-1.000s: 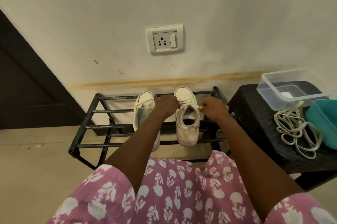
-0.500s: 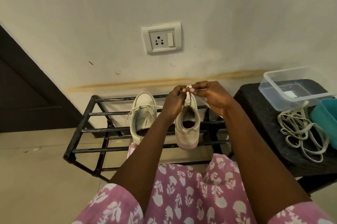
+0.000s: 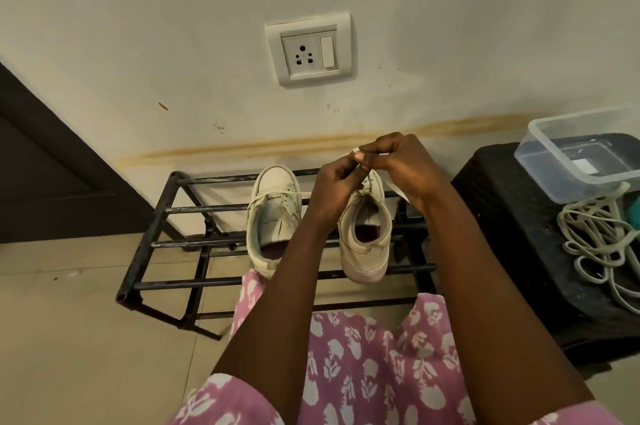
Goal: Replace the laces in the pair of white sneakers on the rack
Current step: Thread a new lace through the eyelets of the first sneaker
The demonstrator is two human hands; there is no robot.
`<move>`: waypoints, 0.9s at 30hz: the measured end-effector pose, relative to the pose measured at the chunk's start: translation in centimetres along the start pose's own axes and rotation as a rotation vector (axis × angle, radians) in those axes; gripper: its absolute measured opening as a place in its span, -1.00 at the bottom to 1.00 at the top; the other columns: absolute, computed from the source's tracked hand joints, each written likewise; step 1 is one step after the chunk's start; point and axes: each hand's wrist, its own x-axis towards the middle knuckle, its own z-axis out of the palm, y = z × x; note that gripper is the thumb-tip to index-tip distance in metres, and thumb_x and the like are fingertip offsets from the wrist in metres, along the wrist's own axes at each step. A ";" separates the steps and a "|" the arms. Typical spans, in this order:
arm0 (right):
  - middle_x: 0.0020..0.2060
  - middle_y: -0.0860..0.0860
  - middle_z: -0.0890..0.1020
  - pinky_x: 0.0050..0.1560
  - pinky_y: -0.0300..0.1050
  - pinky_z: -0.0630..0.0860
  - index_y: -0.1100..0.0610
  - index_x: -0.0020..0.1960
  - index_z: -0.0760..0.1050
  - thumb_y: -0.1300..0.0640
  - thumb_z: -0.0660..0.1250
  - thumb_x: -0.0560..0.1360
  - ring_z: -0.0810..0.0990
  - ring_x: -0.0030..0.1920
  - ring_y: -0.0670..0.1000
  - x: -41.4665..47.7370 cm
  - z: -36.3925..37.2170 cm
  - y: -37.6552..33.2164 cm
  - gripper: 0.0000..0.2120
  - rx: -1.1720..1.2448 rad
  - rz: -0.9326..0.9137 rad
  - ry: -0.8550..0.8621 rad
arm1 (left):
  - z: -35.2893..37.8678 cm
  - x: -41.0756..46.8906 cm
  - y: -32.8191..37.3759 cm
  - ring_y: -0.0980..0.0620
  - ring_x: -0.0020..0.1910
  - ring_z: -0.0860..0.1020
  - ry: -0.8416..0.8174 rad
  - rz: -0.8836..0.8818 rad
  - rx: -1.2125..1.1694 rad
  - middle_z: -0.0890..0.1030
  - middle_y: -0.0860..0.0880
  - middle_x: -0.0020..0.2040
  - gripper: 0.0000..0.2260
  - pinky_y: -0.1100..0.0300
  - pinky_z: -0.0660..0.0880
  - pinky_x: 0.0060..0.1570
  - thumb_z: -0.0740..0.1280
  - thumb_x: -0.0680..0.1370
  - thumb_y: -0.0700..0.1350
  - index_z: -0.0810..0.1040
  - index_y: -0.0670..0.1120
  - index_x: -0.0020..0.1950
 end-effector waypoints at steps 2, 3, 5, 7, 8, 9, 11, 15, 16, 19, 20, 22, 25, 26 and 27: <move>-0.34 -0.23 0.66 -0.15 -0.37 0.48 0.02 -0.21 0.65 0.25 0.41 0.44 0.63 -0.20 -0.26 0.0 -0.1 0.2 -0.85 0.058 0.016 -0.034 | 0.2 0.2 -0.1 0.28 -0.43 0.41 0.037 -0.010 0.007 0.51 0.13 -0.45 -0.87 0.32 0.38 -0.31 0.24 0.59 -0.22 0.58 -0.12 -0.04; -0.32 -0.22 0.67 -0.15 -0.39 0.49 0.03 -0.20 0.65 0.26 0.40 0.45 0.64 -0.19 -0.24 0.0 -0.2 0.3 -0.85 0.076 0.019 -0.046 | 0.2 0.3 -0.1 0.26 -0.45 0.39 0.057 -0.019 -0.001 0.48 0.12 -0.45 -0.85 0.31 0.36 -0.33 0.24 0.59 -0.22 0.58 -0.12 -0.11; -0.32 -0.23 0.67 -0.24 -0.47 0.47 0.06 -0.17 0.65 0.26 0.38 0.46 0.63 -0.21 -0.28 0.0 -0.2 0.5 -0.86 0.094 0.016 -0.048 | 0.4 0.5 -0.1 0.24 -0.46 0.37 0.068 -0.040 -0.028 0.44 0.12 -0.46 -0.79 0.31 0.34 -0.35 0.23 0.59 -0.22 0.57 -0.06 -0.20; -0.36 -0.19 0.66 -0.30 -0.49 0.44 0.11 -0.14 0.65 0.27 0.38 0.45 0.60 -0.29 -0.28 -0.2 -0.2 0.7 -0.89 0.110 0.012 0.006 | 0.6 0.5 -0.1 0.21 -0.45 0.34 0.058 -0.057 -0.036 0.42 0.08 -0.45 -0.76 0.28 0.31 -0.34 0.22 0.59 -0.21 0.59 -0.04 -0.22; -0.37 -0.14 0.65 -0.29 -0.44 0.45 0.13 -0.16 0.65 0.28 0.40 0.43 0.60 -0.30 -0.24 -0.2 -0.3 0.9 -0.91 0.129 0.013 0.062 | 0.6 0.5 -0.1 0.19 -0.45 0.33 0.054 -0.069 -0.038 0.40 0.05 -0.44 -0.76 0.26 0.31 -0.33 0.22 0.59 -0.21 0.59 -0.06 -0.22; -0.36 -0.08 0.66 -0.26 -0.38 0.46 0.13 -0.18 0.65 0.28 0.42 0.41 0.61 -0.27 -0.18 -0.3 -0.4 1.1 -0.92 0.151 0.019 0.125 | 0.6 0.5 -0.1 0.19 -0.45 0.33 0.056 -0.084 -0.044 0.40 0.04 -0.45 -0.76 0.26 0.30 -0.33 0.21 0.59 -0.21 0.60 -0.09 -0.21; -0.29 0.00 0.68 -0.18 -0.27 0.49 0.12 -0.20 0.64 0.27 0.45 0.39 0.64 -0.18 -0.07 -0.4 -0.7 1.5 -0.92 0.129 0.034 0.188 | 0.5 0.6 -0.3 0.21 -0.48 0.34 0.074 -0.119 -0.072 0.40 0.11 -0.50 -0.77 0.29 0.32 -0.35 0.20 0.60 -0.22 0.60 -0.14 -0.18; -0.12 0.08 0.69 0.08 -0.08 0.57 0.14 -0.07 0.64 0.32 0.46 0.37 0.67 -0.06 0.03 -0.6 -0.9 1.9 -0.83 0.029 0.042 0.057 | 0.5 0.9 -0.4 0.15 -0.48 0.34 0.103 -0.166 -0.102 0.38 0.01 -0.46 -0.74 0.25 0.32 -0.35 0.20 0.59 -0.23 0.52 -0.15 -0.29; -0.13 0.09 0.69 0.06 -0.08 0.58 0.14 -0.08 0.64 0.32 0.47 0.36 0.68 -0.07 0.05 -0.7 -0.7 1.9 -0.83 0.021 0.030 0.060 | 0.5 0.9 -0.4 0.13 -0.46 0.34 0.103 -0.170 -0.112 0.37 -0.03 -0.44 -0.74 0.26 0.32 -0.36 0.20 0.59 -0.23 0.52 -0.15 -0.29; -0.27 0.05 0.66 -0.07 -0.18 0.60 0.11 -0.25 0.60 0.39 0.45 0.35 0.66 -0.17 0.06 -0.6 -0.2 1.8 -0.81 0.005 0.003 0.146 | 0.5 0.8 -0.4 0.08 -0.43 0.34 0.087 -0.156 -0.117 0.37 -0.08 -0.41 -0.73 0.28 0.33 -0.37 0.21 0.59 -0.23 0.53 -0.15 -0.31; -0.30 0.03 0.64 -0.12 -0.23 0.60 0.10 -0.30 0.57 0.42 0.42 0.36 0.65 -0.21 0.04 -0.5 -0.1 1.8 -0.77 0.001 0.001 0.175 | 0.5 0.8 -0.3 0.08 -0.42 0.34 0.084 -0.151 -0.123 0.38 -0.09 -0.40 -0.73 0.28 0.34 -0.37 0.21 0.58 -0.24 0.53 -0.15 -0.31; -0.30 0.06 0.61 -0.15 -0.23 0.60 0.11 -0.31 0.51 0.44 0.36 0.41 0.62 -0.23 0.03 -0.4 0.4 1.8 -0.73 0.029 0.021 0.210 | 0.6 0.9 -0.4 0.06 -0.43 0.35 0.103 -0.158 -0.172 0.40 -0.09 -0.41 -0.74 0.25 0.34 -0.38 0.21 0.58 -0.26 0.52 -0.18 -0.31; -0.24 0.09 0.58 -0.15 -0.16 0.61 0.16 -0.25 0.43 0.48 0.22 0.49 0.60 -0.20 0.04 -0.5 0.7 2.1 -0.73 0.292 0.118 0.213 | 0.5 1.1 -0.7 0.12 -0.51 0.36 0.143 -0.185 -0.323 0.45 -0.02 -0.48 -0.76 0.29 0.35 -0.44 0.18 0.58 -0.29 0.56 -0.18 -0.23; -0.23 0.09 0.58 -0.17 -0.17 0.62 0.17 -0.24 0.41 0.49 0.18 0.51 0.61 -0.20 0.03 -0.5 0.7 2.1 -0.73 0.383 0.141 0.199 | 0.5 1.1 -0.8 0.14 -0.52 0.36 0.140 -0.183 -0.346 0.46 0.01 -0.50 -0.76 0.30 0.35 -0.45 0.18 0.58 -0.30 0.57 -0.17 -0.21; -0.22 0.09 0.59 -0.19 -0.17 0.61 0.18 -0.22 0.40 0.50 0.15 0.51 0.62 -0.20 0.03 -0.6 0.6 2.2 -0.73 0.449 0.149 0.174 | 0.5 1.1 -0.9 0.15 -0.52 0.37 0.133 -0.175 -0.345 0.47 0.03 -0.50 -0.77 0.31 0.35 -0.44 0.18 0.58 -0.30 0.57 -0.16 -0.20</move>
